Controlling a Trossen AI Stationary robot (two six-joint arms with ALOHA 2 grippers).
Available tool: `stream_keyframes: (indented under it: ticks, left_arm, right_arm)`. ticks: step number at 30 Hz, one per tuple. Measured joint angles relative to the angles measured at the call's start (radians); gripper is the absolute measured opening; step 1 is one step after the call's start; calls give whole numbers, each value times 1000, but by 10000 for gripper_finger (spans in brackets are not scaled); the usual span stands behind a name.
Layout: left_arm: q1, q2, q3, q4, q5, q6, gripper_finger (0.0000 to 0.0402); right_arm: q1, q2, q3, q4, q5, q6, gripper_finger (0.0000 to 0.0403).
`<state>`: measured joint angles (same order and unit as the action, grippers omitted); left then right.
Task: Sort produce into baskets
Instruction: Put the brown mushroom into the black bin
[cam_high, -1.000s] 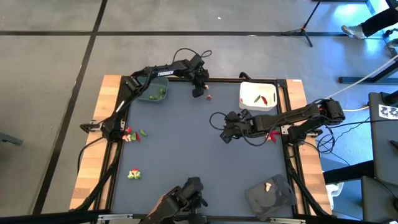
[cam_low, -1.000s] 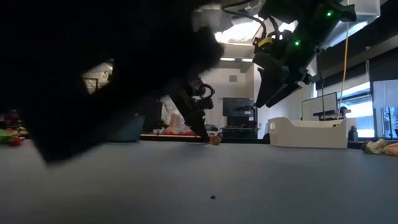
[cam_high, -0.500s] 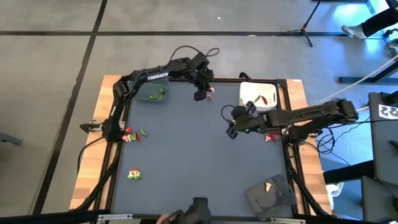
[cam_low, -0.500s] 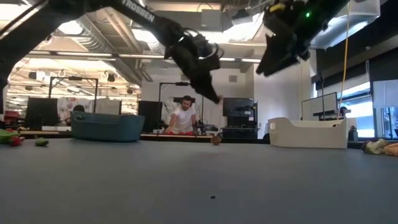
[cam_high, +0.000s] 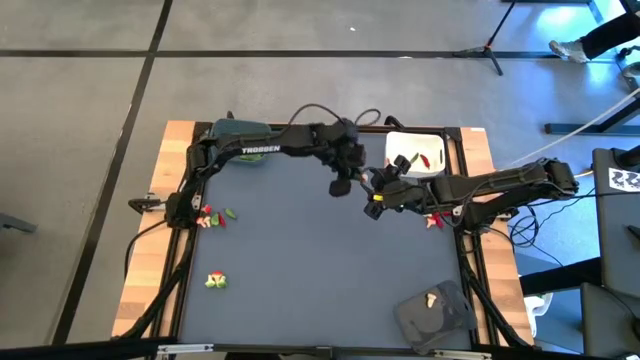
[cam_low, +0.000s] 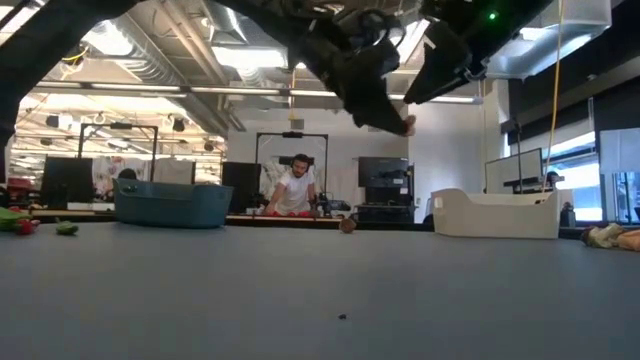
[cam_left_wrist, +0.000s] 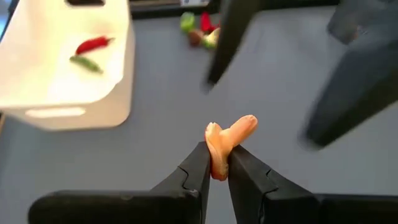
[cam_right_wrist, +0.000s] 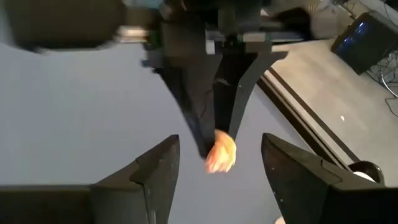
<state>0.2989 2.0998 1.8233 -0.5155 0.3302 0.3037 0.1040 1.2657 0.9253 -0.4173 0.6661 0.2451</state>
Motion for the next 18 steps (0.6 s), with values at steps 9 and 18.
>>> stream_keyframes:
  ticks: [9, 18]
  left_arm:
    - [-37, -8, 0, 30, -45, -21, 45]
    - [-37, -8, -1, 27, -49, -19, 45]
  right_arm:
    - [0, 9, -1, -35, -32, -17, 119]
    - [0, 9, -1, -62, -38, -17, 36]
